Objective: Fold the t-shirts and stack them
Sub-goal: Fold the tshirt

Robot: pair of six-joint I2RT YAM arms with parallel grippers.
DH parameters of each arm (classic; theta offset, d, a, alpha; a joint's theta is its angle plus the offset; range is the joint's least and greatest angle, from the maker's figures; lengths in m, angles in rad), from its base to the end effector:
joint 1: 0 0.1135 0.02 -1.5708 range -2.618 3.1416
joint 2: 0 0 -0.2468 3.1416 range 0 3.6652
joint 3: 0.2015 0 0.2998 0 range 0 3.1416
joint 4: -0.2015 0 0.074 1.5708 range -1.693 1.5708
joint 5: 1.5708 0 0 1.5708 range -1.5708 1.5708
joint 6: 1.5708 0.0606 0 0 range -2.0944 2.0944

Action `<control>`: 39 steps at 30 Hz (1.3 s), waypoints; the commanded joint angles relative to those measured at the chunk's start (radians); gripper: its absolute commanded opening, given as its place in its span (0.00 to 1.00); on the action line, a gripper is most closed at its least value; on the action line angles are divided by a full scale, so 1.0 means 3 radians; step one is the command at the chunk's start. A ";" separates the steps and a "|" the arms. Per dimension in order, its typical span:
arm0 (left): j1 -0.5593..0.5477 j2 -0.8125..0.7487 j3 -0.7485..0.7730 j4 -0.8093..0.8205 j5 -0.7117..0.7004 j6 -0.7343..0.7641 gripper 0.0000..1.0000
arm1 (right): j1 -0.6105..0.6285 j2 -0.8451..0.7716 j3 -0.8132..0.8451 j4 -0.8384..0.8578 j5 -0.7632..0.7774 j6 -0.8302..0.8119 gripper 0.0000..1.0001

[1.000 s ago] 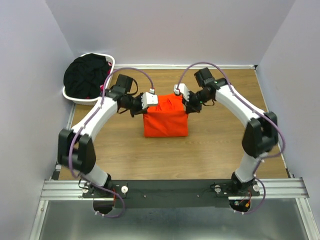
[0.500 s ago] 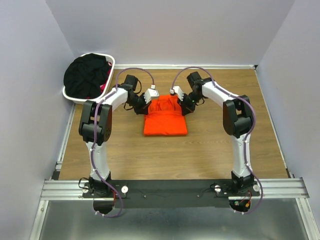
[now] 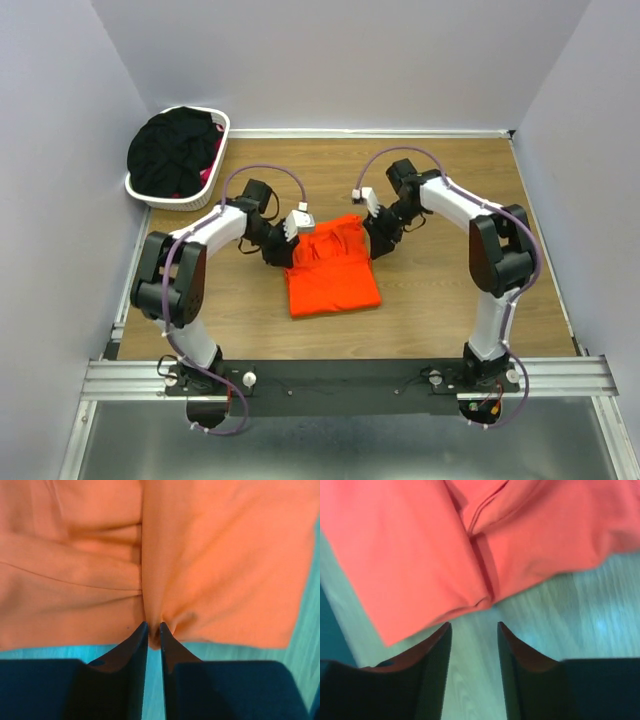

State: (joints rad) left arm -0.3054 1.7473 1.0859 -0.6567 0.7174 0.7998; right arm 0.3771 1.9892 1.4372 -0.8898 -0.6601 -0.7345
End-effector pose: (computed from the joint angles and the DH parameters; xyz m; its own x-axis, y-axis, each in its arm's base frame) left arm 0.3332 -0.1468 0.1075 -0.3686 0.6829 -0.6308 0.9294 0.2575 -0.2643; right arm 0.3745 0.1883 0.1152 -0.4402 -0.7438 -0.5030 -0.8882 0.2788 0.3651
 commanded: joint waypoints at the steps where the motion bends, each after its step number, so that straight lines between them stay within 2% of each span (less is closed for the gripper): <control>1: 0.0021 -0.0404 0.0046 -0.0184 0.0201 0.0192 0.33 | -0.0096 -0.0290 0.0275 -0.0316 -0.0320 0.0331 0.58; 2: 0.0021 -0.0536 0.0102 -0.0173 0.0201 0.0198 0.42 | -0.0116 -0.0280 0.0383 -0.0372 -0.0381 0.0367 0.61; 4: -0.0010 -0.0685 0.0159 -0.0061 0.0196 0.0172 0.52 | -0.0183 -0.0188 0.0709 -0.0460 -0.0575 0.0571 0.61; 8: -0.0260 -0.0706 0.0292 0.0240 0.0079 0.0050 0.53 | -0.0204 0.0225 0.1297 -0.0450 -0.0811 0.0929 0.60; 10: -0.0454 -0.0574 0.0348 0.0384 -0.0023 -0.0002 0.52 | -0.0204 0.0592 0.1670 -0.0445 -0.0883 0.1149 0.49; 11: -0.0521 -0.0517 0.0374 0.0419 -0.0064 -0.0002 0.52 | -0.0204 0.0736 0.1672 -0.0440 -0.0903 0.1221 0.48; 13: -0.0679 -0.0334 0.0440 0.0537 -0.0166 -0.0088 0.51 | -0.0204 0.1053 0.2029 -0.0439 -0.0944 0.1410 0.42; 17: -0.0838 -0.0032 0.0517 0.0635 -0.0269 -0.0145 0.50 | -0.0193 0.1386 0.2408 -0.0399 -0.0990 0.1640 0.40; 20: -0.0884 0.0137 0.0532 0.0589 -0.0269 -0.0104 0.50 | -0.0168 0.1525 0.2333 -0.0358 -0.1006 0.1666 0.39; 22: -0.0900 0.0194 0.0502 0.0538 -0.0274 -0.0053 0.50 | -0.0148 0.1520 0.2094 -0.0302 -0.0965 0.1626 0.39; 33: -0.1012 0.0311 0.0297 0.0466 -0.0330 0.0003 0.43 | -0.0142 0.1203 0.1116 -0.0092 -0.0862 0.1411 0.38; 39: -0.1155 0.0266 0.0190 0.0466 -0.0351 0.0013 0.40 | -0.0137 0.0953 0.0865 -0.0092 -0.0786 0.1329 0.38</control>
State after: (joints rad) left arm -0.6266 1.8244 1.1687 -0.5072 0.6281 0.7891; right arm 0.3275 2.3310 1.7409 -0.9321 -0.9432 -0.2935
